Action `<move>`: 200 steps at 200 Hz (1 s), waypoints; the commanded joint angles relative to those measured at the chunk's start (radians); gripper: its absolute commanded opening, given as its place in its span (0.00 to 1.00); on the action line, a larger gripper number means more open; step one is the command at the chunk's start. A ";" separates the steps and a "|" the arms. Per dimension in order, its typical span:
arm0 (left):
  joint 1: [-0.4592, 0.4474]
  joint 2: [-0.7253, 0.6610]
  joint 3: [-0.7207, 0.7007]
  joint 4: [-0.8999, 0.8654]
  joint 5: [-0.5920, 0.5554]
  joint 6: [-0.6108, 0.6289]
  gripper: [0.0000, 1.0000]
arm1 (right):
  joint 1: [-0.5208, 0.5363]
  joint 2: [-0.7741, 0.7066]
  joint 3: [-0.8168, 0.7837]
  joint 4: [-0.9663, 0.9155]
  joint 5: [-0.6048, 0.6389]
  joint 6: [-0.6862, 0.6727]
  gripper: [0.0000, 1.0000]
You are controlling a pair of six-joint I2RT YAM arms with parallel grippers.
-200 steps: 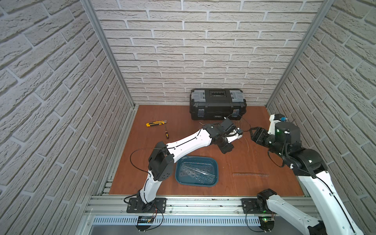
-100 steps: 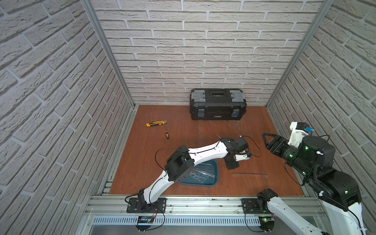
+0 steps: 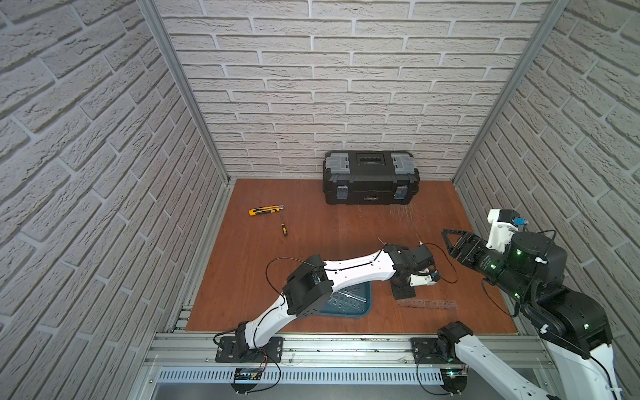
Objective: Put the scattered rulers into the storage box
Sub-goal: Move the ruler to the center of the board.
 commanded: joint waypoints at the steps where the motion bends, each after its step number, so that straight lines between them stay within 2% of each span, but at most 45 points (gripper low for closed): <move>1: -0.026 0.040 0.028 -0.011 -0.008 0.030 0.55 | 0.001 -0.013 0.012 0.010 -0.012 0.005 0.67; 89: 0.000 0.187 0.142 -0.009 0.014 0.020 0.54 | 0.000 -0.024 0.030 -0.006 -0.019 0.012 0.67; 122: -0.006 0.187 0.136 -0.021 0.042 0.034 0.56 | 0.000 -0.016 0.031 -0.007 -0.007 0.004 0.67; 152: -0.009 0.143 0.073 -0.004 0.046 0.038 0.56 | 0.000 -0.012 0.010 0.013 -0.015 0.010 0.67; 200: -0.026 0.124 0.052 0.002 0.009 0.042 0.57 | 0.000 -0.014 -0.010 0.031 -0.026 0.020 0.67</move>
